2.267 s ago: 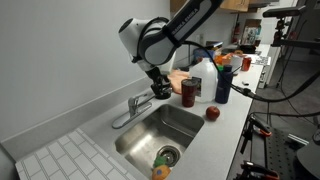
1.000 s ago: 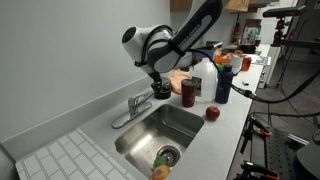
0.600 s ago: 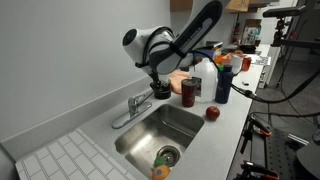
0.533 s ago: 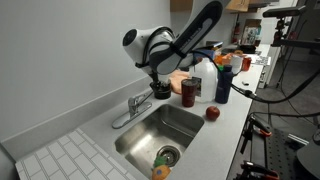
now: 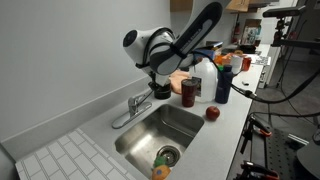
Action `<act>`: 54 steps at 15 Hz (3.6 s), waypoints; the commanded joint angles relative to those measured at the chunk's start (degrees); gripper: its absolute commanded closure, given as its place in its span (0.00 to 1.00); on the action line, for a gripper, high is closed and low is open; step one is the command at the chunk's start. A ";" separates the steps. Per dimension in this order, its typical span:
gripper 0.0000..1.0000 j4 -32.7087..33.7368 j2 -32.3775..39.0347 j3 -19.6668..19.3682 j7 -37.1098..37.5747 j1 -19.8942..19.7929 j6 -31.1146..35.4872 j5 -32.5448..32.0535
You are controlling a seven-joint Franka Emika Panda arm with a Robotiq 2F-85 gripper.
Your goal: Push the faucet to the right
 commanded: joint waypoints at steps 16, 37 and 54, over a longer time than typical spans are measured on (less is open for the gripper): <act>0.00 0.61 1.06 1.48 5.59 -1.83 3.19 -2.05; 0.00 0.88 1.03 0.81 -17.38 -0.99 2.23 8.15; 0.00 0.54 1.13 0.20 -16.50 -0.32 2.41 7.62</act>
